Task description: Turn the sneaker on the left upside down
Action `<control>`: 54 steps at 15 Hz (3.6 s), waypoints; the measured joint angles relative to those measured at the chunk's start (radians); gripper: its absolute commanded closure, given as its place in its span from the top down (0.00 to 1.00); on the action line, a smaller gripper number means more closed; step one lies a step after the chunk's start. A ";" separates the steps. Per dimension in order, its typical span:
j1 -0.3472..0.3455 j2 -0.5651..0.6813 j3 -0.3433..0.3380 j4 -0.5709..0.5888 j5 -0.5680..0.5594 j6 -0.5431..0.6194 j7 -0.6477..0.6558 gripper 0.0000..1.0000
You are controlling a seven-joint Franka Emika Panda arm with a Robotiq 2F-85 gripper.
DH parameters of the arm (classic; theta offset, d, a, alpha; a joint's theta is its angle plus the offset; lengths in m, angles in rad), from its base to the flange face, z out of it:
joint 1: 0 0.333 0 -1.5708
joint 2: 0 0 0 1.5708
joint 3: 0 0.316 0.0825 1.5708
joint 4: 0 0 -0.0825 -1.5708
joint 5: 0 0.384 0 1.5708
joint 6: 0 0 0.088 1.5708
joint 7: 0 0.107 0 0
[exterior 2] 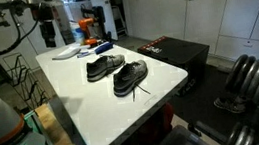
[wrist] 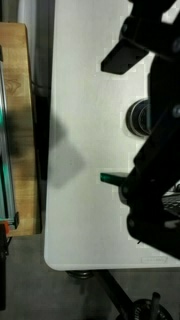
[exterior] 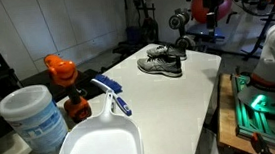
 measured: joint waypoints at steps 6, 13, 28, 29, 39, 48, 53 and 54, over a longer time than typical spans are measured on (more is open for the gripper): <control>0.000 0.000 0.000 0.000 0.000 0.000 0.000 1.00; 0.000 0.000 0.000 0.000 0.000 0.000 0.000 1.00; -0.055 0.366 -0.135 -0.014 -0.005 0.503 0.040 1.00; -0.055 0.389 -0.131 -0.014 -0.020 0.524 0.044 1.00; -0.044 0.585 -0.127 0.033 -0.075 0.674 0.118 0.74; -0.007 0.689 -0.129 0.133 -0.152 0.553 0.224 0.04; 0.038 0.699 -0.128 0.196 -0.313 0.329 0.415 0.03; 0.048 0.701 -0.127 0.207 -0.344 0.286 0.451 0.05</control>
